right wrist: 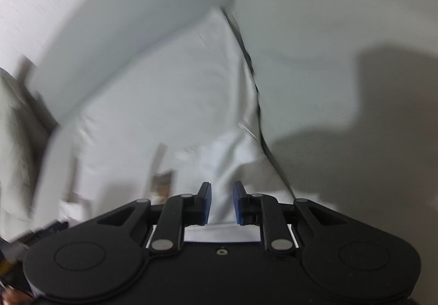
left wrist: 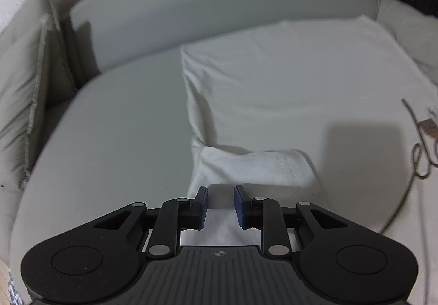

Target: Fold clothes

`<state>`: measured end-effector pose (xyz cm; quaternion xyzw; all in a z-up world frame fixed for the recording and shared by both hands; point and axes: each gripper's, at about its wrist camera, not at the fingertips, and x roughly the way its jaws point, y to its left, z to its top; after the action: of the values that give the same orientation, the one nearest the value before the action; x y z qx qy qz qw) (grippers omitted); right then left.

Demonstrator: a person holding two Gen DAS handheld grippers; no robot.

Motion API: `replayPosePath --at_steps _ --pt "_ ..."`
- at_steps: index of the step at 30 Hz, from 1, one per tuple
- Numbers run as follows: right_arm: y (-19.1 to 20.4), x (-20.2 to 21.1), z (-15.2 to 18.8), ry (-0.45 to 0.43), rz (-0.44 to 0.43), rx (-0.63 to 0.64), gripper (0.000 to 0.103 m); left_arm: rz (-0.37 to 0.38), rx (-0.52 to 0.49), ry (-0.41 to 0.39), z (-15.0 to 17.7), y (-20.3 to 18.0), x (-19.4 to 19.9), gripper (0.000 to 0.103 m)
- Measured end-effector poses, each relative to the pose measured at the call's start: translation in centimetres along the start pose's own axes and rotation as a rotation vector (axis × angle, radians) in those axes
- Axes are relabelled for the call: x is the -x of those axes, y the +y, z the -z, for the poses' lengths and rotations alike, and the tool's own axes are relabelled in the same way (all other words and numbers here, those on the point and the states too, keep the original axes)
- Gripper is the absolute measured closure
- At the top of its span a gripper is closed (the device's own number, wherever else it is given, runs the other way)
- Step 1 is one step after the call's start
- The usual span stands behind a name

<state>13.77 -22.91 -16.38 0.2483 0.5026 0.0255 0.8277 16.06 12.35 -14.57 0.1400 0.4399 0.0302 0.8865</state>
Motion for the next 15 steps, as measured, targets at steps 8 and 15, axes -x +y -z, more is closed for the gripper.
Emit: replayPosePath --at_steps 8,15 --pt "1.3 -1.0 -0.6 -0.135 -0.022 0.036 0.083 -0.047 0.036 -0.125 -1.1 -0.3 0.0 0.078" --pt "1.2 1.6 1.5 -0.139 -0.077 0.015 0.081 0.038 0.089 -0.164 1.1 0.2 4.4 0.07"
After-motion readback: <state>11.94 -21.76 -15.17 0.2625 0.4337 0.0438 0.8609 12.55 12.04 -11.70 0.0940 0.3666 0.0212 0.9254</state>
